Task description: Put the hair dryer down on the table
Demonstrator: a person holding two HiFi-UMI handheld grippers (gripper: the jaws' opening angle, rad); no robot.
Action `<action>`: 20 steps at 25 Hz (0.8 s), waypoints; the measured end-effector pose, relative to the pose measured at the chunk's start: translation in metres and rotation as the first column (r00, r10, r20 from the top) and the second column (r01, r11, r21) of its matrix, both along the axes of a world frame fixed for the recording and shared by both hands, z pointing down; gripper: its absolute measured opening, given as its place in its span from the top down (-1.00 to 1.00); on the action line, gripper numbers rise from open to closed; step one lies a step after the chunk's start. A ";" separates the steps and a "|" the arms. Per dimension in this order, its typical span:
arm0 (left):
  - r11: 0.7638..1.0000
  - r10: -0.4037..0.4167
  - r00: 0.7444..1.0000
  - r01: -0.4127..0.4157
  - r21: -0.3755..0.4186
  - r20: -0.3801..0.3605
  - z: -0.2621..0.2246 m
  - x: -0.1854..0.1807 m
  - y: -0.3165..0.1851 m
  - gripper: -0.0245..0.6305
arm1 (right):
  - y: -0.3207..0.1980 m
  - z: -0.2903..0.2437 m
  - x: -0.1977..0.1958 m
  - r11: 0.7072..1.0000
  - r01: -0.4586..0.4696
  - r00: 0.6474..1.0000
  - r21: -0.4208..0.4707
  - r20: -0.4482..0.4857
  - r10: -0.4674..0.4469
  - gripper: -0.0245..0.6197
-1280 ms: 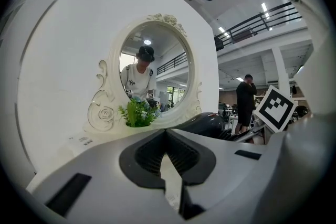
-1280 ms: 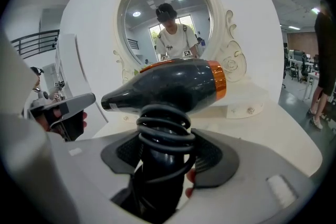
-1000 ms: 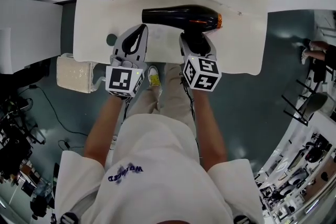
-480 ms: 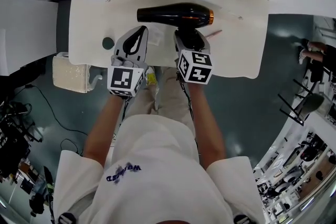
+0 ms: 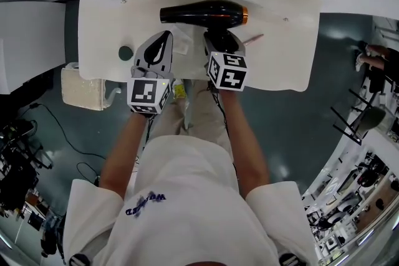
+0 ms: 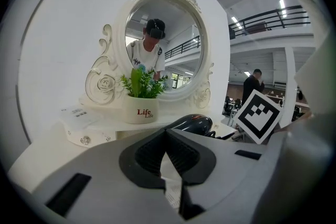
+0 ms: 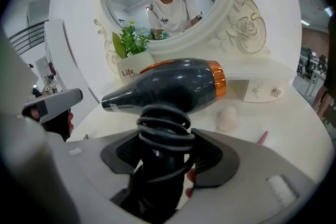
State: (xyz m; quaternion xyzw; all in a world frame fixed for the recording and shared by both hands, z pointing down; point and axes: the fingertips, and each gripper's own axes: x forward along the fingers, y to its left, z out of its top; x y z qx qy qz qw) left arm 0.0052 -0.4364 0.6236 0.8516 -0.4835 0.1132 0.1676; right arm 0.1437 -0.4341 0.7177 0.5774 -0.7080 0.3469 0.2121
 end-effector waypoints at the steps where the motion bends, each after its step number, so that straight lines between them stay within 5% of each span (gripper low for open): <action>1: 1.000 0.001 1.000 -0.001 -0.004 -0.002 0.001 0.001 0.001 0.90 | -0.001 0.002 0.000 1.000 -0.002 1.000 -0.005 0.000 0.002 0.06; 20: 0.999 -0.004 1.000 0.003 -0.052 -0.030 0.013 0.009 0.018 0.90 | 0.006 0.024 0.006 0.998 -0.015 0.994 -0.065 -0.111 0.008 0.05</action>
